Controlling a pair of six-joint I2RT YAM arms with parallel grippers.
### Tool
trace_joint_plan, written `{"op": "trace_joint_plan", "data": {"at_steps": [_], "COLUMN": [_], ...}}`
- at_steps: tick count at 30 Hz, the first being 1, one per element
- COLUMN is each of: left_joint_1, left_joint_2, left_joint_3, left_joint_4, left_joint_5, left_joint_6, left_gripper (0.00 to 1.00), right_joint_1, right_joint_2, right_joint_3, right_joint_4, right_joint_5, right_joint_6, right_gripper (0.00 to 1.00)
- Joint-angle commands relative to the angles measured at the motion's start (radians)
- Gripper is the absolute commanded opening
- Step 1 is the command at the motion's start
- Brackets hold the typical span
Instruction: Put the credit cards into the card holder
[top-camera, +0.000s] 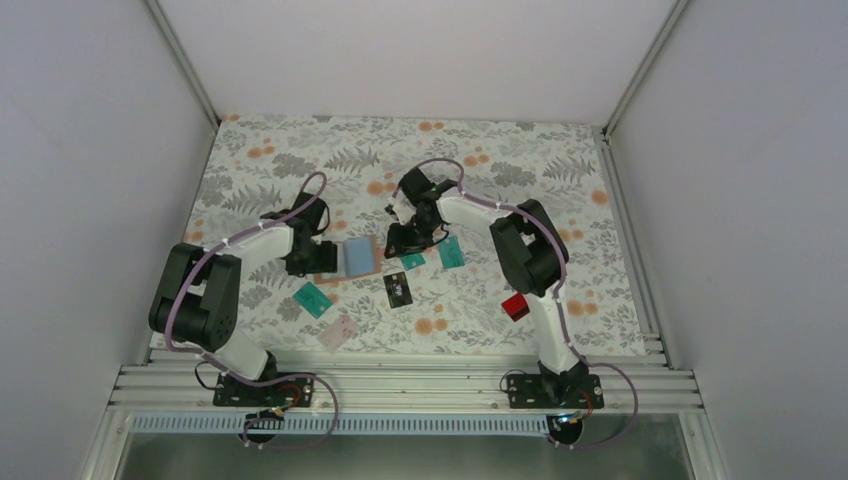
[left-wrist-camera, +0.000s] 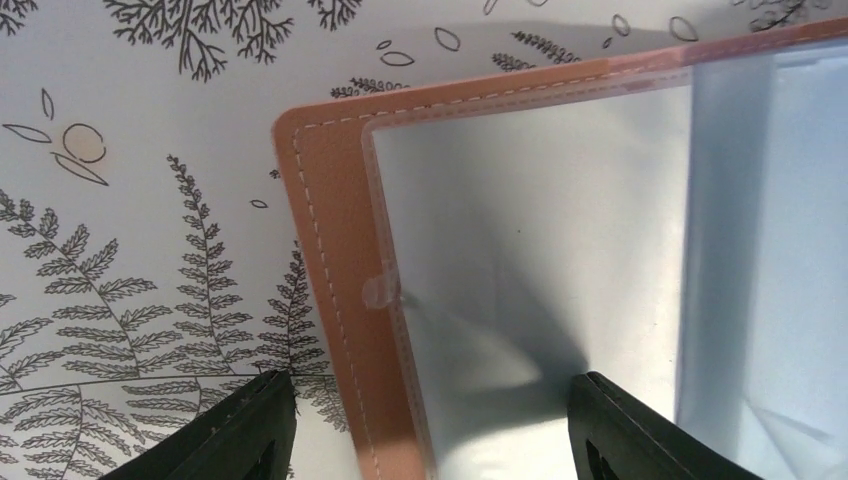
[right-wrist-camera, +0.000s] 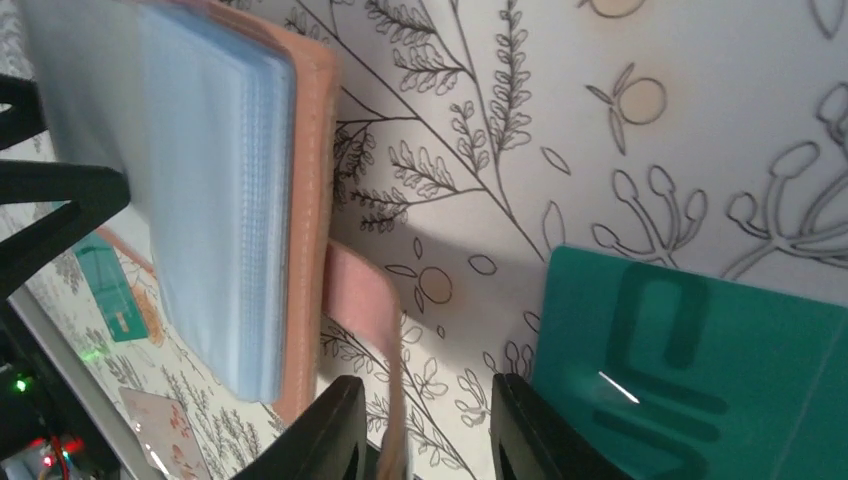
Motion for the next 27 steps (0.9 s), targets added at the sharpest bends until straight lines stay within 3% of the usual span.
{"op": "trace_joint_plan", "data": {"at_steps": [1, 7, 10, 17, 27], "left_joint_1": [0.003, 0.001, 0.002, 0.000, -0.002], "left_joint_2": [-0.041, -0.059, -0.062, -0.065, -0.098], "left_joint_3": [0.023, 0.076, 0.089, 0.082, 0.085], "left_joint_4": [0.002, -0.024, -0.030, -0.026, -0.038], "left_joint_5": [0.050, 0.070, 0.074, 0.080, 0.089], "left_joint_6": [-0.010, -0.005, -0.002, 0.005, 0.003], "left_gripper": [0.68, 0.68, 0.68, 0.68, 0.68], "right_joint_1": [-0.002, 0.021, 0.051, 0.141, 0.223], "right_joint_2": [-0.056, -0.142, -0.191, -0.234, -0.120], "right_joint_3": [-0.006, -0.058, -0.120, -0.170, -0.064], "right_joint_4": [-0.060, -0.118, -0.141, -0.135, -0.133], "right_joint_5": [0.059, 0.185, 0.249, 0.364, 0.547], "right_joint_6": [-0.005, 0.049, 0.087, 0.143, 0.225], "right_gripper": [0.39, 0.66, 0.73, 0.72, 0.55]}}
